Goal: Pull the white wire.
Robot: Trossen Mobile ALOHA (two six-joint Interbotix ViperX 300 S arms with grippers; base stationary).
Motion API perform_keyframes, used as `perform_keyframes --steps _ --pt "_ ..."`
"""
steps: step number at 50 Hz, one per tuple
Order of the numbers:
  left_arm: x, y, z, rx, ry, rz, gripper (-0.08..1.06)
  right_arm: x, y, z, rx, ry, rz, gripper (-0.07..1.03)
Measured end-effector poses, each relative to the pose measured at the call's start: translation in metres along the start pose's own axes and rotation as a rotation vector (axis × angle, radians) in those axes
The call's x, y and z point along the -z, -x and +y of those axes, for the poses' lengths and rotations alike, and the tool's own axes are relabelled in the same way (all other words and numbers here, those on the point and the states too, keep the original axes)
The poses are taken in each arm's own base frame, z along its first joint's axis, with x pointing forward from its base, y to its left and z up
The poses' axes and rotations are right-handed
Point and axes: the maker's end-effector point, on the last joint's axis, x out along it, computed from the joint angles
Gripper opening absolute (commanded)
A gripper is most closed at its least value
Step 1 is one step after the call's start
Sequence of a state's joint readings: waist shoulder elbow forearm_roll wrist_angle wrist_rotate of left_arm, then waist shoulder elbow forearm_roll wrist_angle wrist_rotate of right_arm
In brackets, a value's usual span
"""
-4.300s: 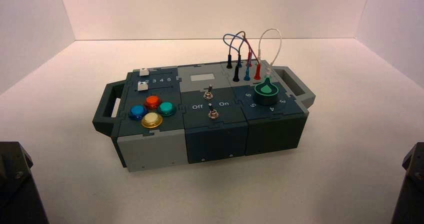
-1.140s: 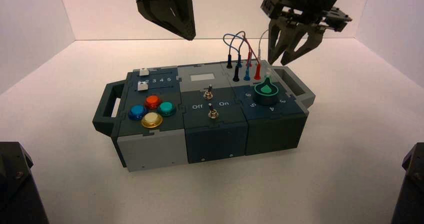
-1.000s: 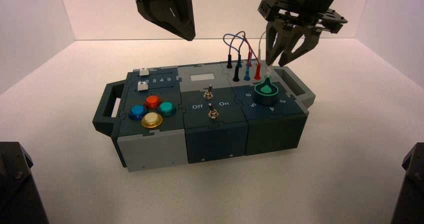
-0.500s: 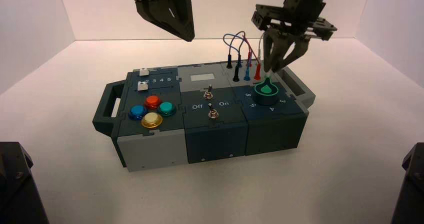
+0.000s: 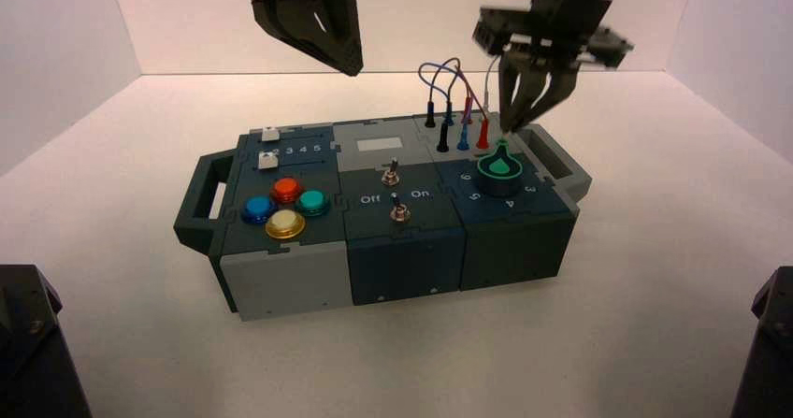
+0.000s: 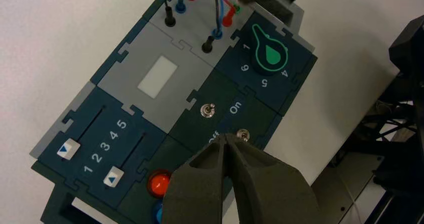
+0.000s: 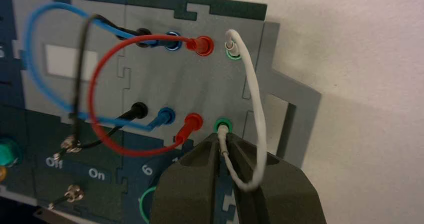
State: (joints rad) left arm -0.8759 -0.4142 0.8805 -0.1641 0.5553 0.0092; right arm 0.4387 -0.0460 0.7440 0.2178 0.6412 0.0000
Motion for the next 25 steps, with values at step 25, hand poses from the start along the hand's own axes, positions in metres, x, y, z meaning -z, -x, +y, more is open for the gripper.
perform_keyframes --steps 25 --pt "-0.001 0.001 0.000 -0.001 -0.005 -0.005 -0.03 -0.016 0.014 0.003 -0.001 0.015 -0.060 -0.02"
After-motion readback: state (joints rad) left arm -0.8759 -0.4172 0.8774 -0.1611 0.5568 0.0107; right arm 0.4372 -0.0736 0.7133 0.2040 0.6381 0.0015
